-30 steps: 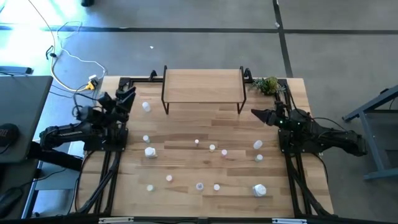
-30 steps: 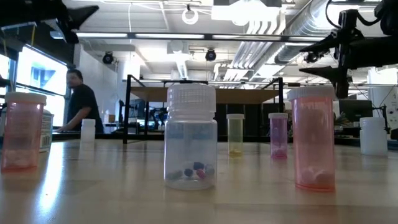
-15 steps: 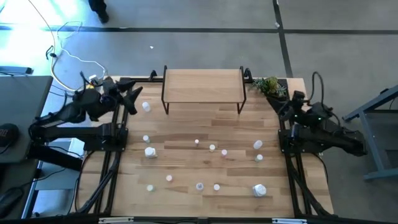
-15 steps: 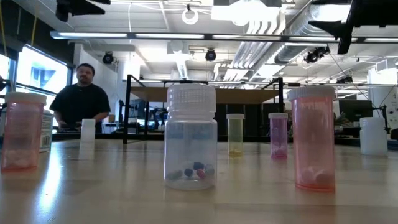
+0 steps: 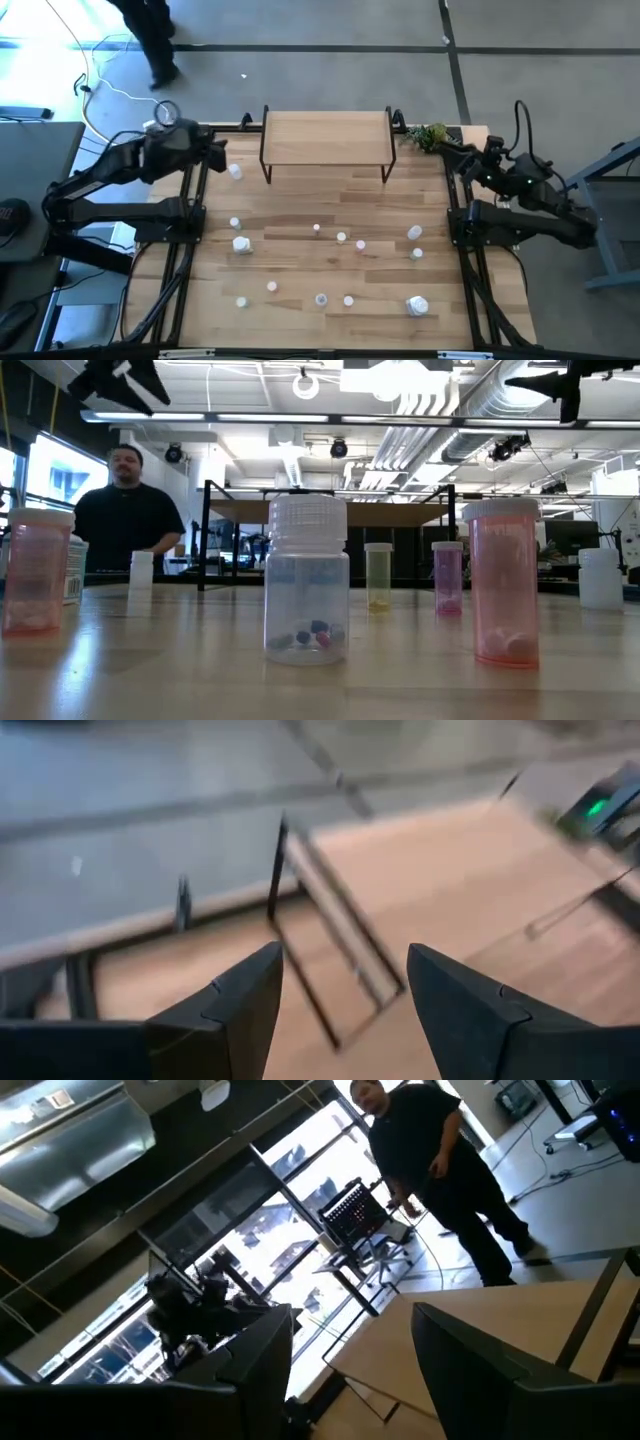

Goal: Pick and place medicine bottles onto shelf by color
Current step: Put the top left transparent pill bottle on the shelf

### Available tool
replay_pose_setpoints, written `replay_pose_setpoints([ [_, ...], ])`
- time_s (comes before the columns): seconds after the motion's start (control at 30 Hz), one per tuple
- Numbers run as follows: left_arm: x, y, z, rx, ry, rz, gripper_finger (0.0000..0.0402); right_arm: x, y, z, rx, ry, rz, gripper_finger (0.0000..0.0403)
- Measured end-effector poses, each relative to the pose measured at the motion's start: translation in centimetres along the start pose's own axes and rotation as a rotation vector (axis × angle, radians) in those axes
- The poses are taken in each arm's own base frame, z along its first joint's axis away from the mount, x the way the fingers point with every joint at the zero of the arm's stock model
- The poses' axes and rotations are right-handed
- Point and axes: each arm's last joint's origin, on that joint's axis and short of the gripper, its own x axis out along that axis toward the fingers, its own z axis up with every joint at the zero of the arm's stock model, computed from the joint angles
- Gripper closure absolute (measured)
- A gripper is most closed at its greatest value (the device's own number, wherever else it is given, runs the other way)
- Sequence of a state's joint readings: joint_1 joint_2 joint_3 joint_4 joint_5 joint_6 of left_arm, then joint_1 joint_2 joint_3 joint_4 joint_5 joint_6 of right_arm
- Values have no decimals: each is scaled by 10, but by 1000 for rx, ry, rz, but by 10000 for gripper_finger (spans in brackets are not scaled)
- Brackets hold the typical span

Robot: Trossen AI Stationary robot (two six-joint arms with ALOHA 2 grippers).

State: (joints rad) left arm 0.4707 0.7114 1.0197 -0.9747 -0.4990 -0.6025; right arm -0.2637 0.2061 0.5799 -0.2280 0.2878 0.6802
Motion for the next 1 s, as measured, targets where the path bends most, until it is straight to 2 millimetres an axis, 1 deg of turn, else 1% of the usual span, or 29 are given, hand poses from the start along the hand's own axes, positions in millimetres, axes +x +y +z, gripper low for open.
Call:
replay_pose_setpoints([
  [0.2,33,2,-6,-30,274,123,196,0,16,19,-17,58,-23,206],
  [0.33,53,8,-7,-68,418,206,196,4,24,25,-27,113,-21,206],
  [0.43,66,14,-8,-100,506,244,196,9,26,26,-46,150,-48,206],
  [0.6,85,17,-7,-124,607,245,196,19,26,20,-57,213,-96,206],
  [0.77,105,20,-9,-146,696,269,196,27,25,15,-4,248,-132,206],
  [0.87,114,21,-11,-201,754,289,196,30,25,13,29,270,-126,206],
  [1.0,125,23,-13,-200,796,307,196,31,26,12,56,292,-108,206],
])
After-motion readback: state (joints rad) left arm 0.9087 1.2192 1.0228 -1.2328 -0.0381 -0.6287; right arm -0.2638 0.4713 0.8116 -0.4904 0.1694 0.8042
